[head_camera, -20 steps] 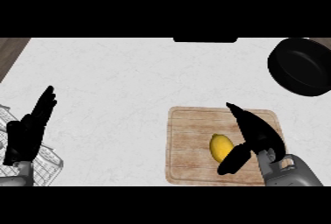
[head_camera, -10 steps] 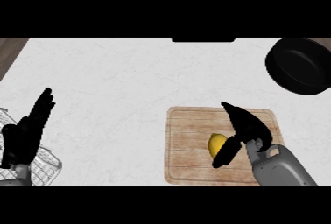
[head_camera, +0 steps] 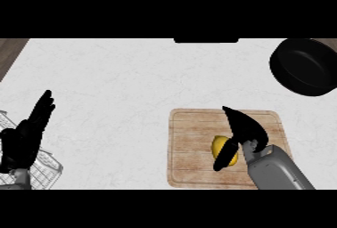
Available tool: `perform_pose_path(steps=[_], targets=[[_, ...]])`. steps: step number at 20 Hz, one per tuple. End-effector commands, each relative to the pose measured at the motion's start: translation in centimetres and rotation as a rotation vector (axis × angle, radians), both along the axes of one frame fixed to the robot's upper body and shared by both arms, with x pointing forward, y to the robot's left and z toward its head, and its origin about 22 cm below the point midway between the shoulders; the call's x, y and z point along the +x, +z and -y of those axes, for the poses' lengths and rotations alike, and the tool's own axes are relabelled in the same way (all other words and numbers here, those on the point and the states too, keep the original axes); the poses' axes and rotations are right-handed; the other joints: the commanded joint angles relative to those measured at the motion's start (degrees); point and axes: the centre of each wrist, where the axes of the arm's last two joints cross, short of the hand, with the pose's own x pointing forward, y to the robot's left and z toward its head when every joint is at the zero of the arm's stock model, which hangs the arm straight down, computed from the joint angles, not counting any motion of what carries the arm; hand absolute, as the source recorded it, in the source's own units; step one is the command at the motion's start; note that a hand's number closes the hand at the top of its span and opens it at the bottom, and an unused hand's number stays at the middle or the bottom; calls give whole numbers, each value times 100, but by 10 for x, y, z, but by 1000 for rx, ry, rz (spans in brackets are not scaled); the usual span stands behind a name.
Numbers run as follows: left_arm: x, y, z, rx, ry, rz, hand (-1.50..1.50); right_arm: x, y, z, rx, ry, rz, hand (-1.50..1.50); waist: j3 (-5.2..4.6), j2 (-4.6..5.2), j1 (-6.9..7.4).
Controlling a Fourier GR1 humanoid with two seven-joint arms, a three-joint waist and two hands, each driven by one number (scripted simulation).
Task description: Pick the lemon from the cutting board and place it in the pot
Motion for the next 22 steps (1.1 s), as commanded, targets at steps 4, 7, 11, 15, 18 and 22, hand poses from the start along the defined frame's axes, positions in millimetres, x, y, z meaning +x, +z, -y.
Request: perform_pose_path(steps=[4,7,11,15,18,22], targets=[[-6,-14,1,13,46,-54,0,0,-5,1,-106,-5,-133,150,-41,21,-9],[-11,-15,-12,15,43,-73,0,-7,-10,-13,-98,60,-70,150,-40,20,8],[-14,-21,-8,1,54,-64,0,3,-9,-10,-93,25,-50,150,-40,21,6],[-5,-13,-1,17,42,-55,0,-1,3,-18,-101,49,-52,150,-41,14,-16],[-20,-18,-1,26,50,-56,0,9,0,-8,-70,133,-3,150,-39,19,22],[-10,-11,-8,15,52,-65,0,14,36,38,-44,495,160,150,-30,30,42]])
